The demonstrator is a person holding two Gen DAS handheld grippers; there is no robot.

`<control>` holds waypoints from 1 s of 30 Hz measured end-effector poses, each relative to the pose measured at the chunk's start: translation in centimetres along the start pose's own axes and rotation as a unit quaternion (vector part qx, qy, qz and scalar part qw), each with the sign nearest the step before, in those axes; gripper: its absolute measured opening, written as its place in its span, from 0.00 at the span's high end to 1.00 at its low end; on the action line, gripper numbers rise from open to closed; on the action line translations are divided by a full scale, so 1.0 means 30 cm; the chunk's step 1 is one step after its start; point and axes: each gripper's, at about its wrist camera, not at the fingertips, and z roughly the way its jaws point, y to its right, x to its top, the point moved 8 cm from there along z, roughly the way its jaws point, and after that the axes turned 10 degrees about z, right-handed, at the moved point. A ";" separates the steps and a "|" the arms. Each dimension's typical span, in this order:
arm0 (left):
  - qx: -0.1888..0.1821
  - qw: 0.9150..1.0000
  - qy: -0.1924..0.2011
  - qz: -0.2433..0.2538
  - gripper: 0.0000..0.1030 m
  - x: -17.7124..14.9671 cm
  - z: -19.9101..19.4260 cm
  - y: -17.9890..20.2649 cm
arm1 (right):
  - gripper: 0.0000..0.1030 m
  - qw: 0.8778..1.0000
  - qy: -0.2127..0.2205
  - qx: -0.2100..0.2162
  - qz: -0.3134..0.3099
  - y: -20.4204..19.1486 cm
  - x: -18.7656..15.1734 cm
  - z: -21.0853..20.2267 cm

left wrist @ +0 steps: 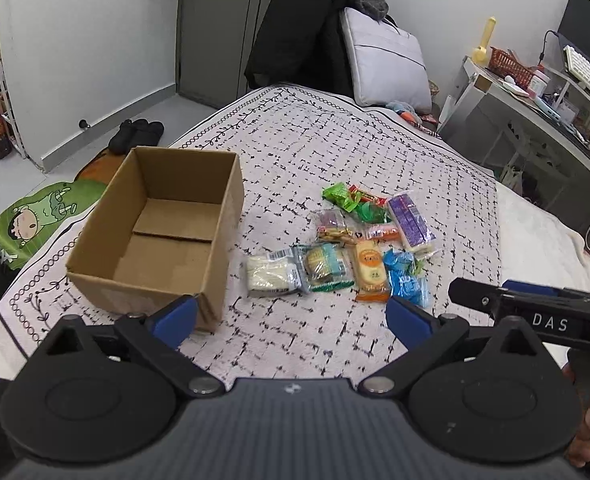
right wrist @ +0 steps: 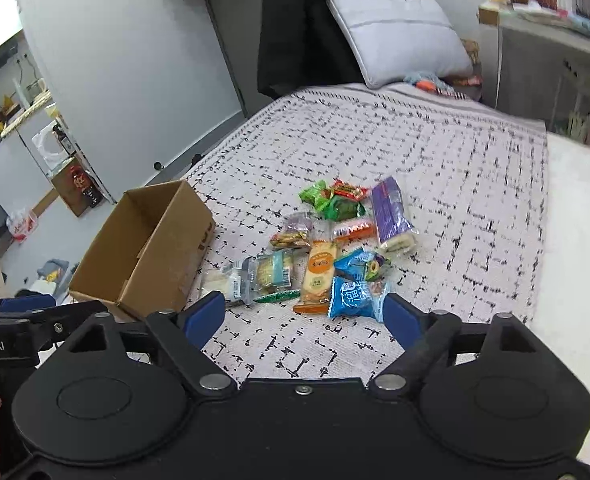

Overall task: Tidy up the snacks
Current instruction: 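Reach the left tool to the yellow bread roll while the right tool reaches the blue packet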

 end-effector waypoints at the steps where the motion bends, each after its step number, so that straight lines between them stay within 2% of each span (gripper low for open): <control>1: 0.000 1.000 0.000 -0.002 0.02 0.005 0.011 0.003 | 0.21 1.000 -0.003 0.001 0.006 0.010 0.001 0.011; 7: -0.003 1.000 0.000 -0.010 0.08 0.034 0.075 0.031 | 0.21 1.000 -0.019 0.005 0.017 0.050 0.006 0.083; 14: -0.006 1.000 -0.009 -0.018 0.09 0.049 0.168 0.070 | 0.21 0.999 -0.023 -0.004 0.035 0.115 0.024 0.156; 19: -0.015 1.000 -0.014 -0.011 0.10 0.061 0.232 0.103 | 0.21 0.997 -0.038 0.007 0.063 0.152 0.020 0.200; 26: -0.024 0.999 -0.028 -0.002 0.21 0.073 0.324 0.145 | 0.37 0.995 -0.055 0.003 0.084 0.198 0.017 0.265; 30: -0.036 0.999 -0.033 -0.003 0.29 0.081 0.373 0.164 | 0.43 0.994 -0.069 0.003 0.087 0.212 0.011 0.307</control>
